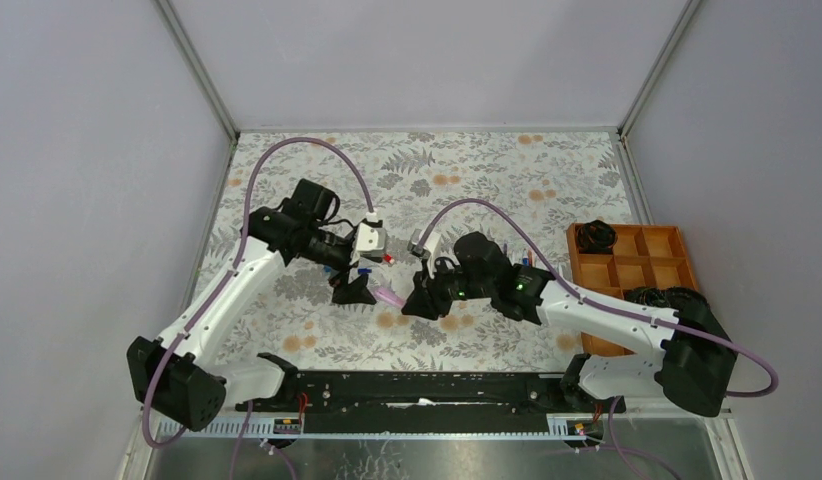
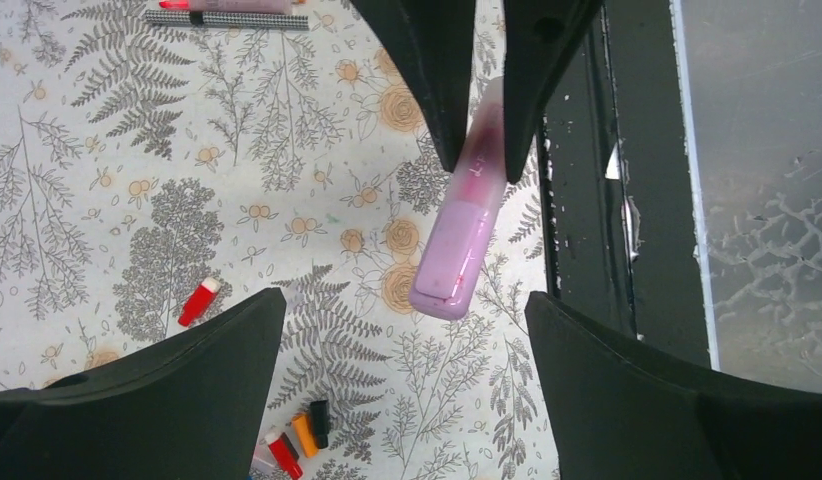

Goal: Open the pen caps

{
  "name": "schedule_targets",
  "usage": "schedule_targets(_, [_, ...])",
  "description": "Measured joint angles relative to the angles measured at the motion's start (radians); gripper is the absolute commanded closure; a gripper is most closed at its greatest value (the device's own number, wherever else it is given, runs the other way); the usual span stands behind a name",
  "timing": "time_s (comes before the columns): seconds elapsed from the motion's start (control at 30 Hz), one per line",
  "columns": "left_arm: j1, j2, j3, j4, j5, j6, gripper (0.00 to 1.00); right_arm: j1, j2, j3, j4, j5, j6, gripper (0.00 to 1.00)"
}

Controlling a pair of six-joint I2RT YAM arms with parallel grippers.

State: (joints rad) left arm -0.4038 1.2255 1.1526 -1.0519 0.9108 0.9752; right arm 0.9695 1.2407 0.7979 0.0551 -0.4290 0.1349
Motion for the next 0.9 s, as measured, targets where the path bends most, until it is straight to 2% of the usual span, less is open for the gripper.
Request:
schedule_targets(0.27, [-0.056, -0.007, 0.001, -0.049, -0.002, 0.027, 0.02, -0.018, 0.000, 0.018, -0.031, -0.041, 0.004, 1.00])
schedule_targets(0.57, [-0.087, -0.007, -0.045, 0.005, -0.066, -0.010, 0.08, -0.022, 0.008, 0.095, -0.069, -0.079, 0.001, 1.00])
schedule_targets(0.73, [-0.102, -0.006, -0.051, 0.033, -0.081, -0.029, 0.14, -0.022, 0.027, 0.105, -0.084, -0.089, 0.001, 1.00])
schedule_targets(0.9, [-0.135, -0.006, -0.051, 0.037, -0.082, -0.043, 0.25, -0.022, 0.049, 0.126, -0.101, -0.090, 0.001, 1.00])
